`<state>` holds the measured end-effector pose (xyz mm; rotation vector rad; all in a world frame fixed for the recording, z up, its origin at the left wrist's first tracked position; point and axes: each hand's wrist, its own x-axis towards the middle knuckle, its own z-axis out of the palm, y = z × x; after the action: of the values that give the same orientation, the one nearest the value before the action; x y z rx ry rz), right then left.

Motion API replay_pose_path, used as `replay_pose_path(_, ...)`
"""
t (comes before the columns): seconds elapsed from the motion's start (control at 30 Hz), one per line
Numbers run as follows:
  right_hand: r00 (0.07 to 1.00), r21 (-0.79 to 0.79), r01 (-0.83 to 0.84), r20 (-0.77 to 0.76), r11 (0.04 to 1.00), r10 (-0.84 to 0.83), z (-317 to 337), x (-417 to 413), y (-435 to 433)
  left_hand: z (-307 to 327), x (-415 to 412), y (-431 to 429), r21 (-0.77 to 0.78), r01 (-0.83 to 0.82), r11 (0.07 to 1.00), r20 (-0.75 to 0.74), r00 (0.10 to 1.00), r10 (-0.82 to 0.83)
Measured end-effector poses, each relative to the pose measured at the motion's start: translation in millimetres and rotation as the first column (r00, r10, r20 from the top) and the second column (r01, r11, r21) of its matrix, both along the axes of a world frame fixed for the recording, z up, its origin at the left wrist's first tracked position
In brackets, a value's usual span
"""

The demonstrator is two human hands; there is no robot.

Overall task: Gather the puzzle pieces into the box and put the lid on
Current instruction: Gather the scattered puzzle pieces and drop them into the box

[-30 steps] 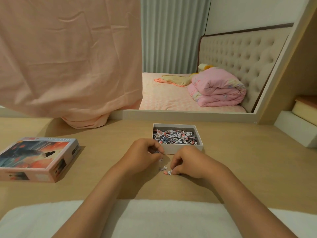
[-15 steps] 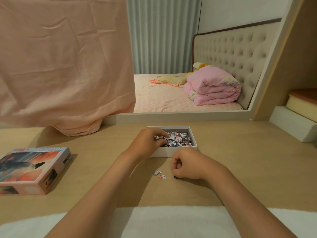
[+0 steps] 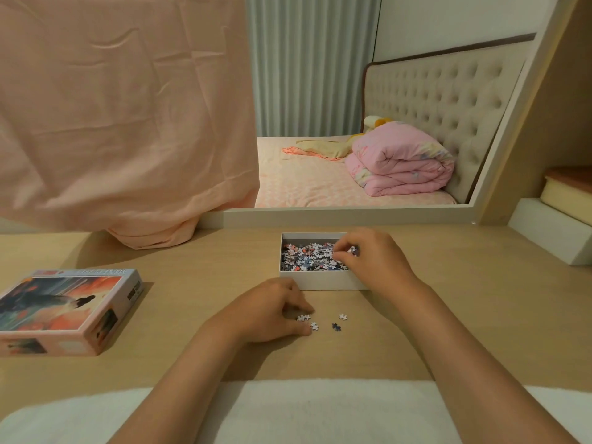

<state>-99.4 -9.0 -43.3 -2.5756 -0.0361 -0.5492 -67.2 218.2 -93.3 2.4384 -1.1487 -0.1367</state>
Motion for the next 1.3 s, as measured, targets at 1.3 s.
replay_pose_path(1.3,0.997,0.223,0.063,0.031,0.973,-0.072,-6.1,-0.3,4.9,18.4,32.0,-38.8,-0.542,-0.237,0.806,0.033,0.953,0.302)
